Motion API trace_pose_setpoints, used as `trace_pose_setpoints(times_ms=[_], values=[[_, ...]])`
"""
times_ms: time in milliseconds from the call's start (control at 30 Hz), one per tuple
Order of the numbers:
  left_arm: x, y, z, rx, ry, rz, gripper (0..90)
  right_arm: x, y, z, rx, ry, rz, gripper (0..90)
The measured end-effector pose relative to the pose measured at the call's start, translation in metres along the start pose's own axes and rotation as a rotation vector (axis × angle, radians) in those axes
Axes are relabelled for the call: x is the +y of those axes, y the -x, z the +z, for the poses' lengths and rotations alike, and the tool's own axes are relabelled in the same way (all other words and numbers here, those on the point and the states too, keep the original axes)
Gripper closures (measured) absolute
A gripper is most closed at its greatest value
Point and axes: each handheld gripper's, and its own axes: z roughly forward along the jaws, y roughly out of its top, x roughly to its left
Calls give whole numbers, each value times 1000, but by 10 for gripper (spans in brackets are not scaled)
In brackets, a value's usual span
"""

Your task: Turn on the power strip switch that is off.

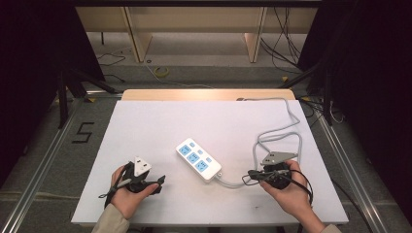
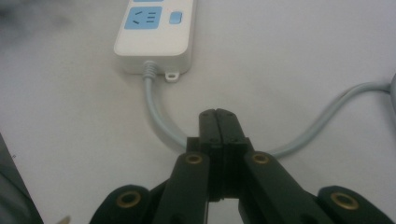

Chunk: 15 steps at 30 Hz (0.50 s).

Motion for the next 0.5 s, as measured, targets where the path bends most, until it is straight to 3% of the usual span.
trace_pose_setpoints(times_ms=[500], values=[[0,0,0,0,5,-10,238,9,-3,6,10,-10,-6,900]])
